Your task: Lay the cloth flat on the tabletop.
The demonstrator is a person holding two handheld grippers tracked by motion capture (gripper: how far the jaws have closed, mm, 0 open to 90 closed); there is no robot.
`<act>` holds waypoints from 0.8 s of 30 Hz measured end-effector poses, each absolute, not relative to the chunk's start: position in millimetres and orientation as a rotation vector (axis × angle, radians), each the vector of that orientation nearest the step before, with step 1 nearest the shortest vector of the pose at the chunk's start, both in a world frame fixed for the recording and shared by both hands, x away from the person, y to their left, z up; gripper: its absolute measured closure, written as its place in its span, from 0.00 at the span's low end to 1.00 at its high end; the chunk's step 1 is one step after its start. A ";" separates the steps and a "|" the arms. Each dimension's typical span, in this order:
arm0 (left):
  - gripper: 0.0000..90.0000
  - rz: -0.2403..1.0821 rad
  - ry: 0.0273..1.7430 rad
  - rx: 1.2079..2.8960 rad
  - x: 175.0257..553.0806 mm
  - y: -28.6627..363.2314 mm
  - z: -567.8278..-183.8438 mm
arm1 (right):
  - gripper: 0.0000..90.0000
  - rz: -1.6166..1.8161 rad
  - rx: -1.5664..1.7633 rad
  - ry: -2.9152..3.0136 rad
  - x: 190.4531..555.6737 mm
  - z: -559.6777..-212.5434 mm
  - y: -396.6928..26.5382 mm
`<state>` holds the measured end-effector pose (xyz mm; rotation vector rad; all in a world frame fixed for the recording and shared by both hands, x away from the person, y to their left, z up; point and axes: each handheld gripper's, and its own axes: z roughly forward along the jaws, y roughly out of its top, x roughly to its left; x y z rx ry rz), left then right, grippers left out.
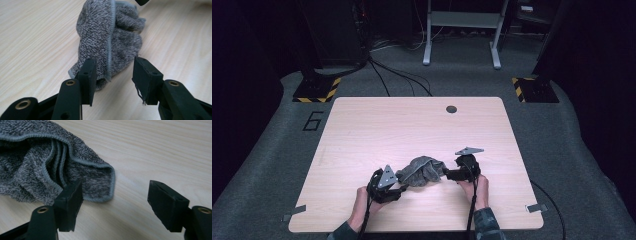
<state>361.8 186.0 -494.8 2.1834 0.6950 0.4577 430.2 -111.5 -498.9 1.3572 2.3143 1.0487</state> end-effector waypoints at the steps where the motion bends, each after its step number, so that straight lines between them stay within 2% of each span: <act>1: 0.61 0.454 0.702 2.191 363.6 185.6 -496.4 | 0.35 1.042 1.356 2.317 432.6 -500.4 -110.3; 13: 0.71 0.507 0.773 2.189 374.3 191.1 -508.5 | 0.52 0.908 1.356 2.331 435.0 -511.0 -98.8; 17: 0.83 0.502 0.782 2.190 379.0 193.3 -511.1 | 0.64 0.885 1.317 2.330 430.0 -511.0 -94.8; 18: 0.85 0.502 0.782 2.190 379.0 193.3 -511.1 | 0.64 0.885 1.317 2.330 430.0 -511.0 -94.8; 19: 0.89 0.506 0.783 2.192 379.9 193.6 -511.4 | 0.72 0.895 1.312 2.329 428.7 -511.2 -95.0; 20: 0.89 0.509 0.794 2.183 380.4 193.8 -512.0 | 0.72 0.895 1.312 2.329 428.7 -511.2 -95.0; 21: 0.94 0.512 0.800 2.180 381.4 194.5 -512.1 | 0.80 0.908 1.305 2.325 428.0 -511.7 -96.6; 22: 0.94 0.517 0.806 2.165 382.0 195.6 -512.3 | 0.80 0.908 1.305 2.325 428.0 -511.7 -96.6; 24: 0.97 0.529 0.798 2.141 383.4 200.3 -510.6 | 0.87 0.934 1.315 2.307 426.3 -513.2 -99.5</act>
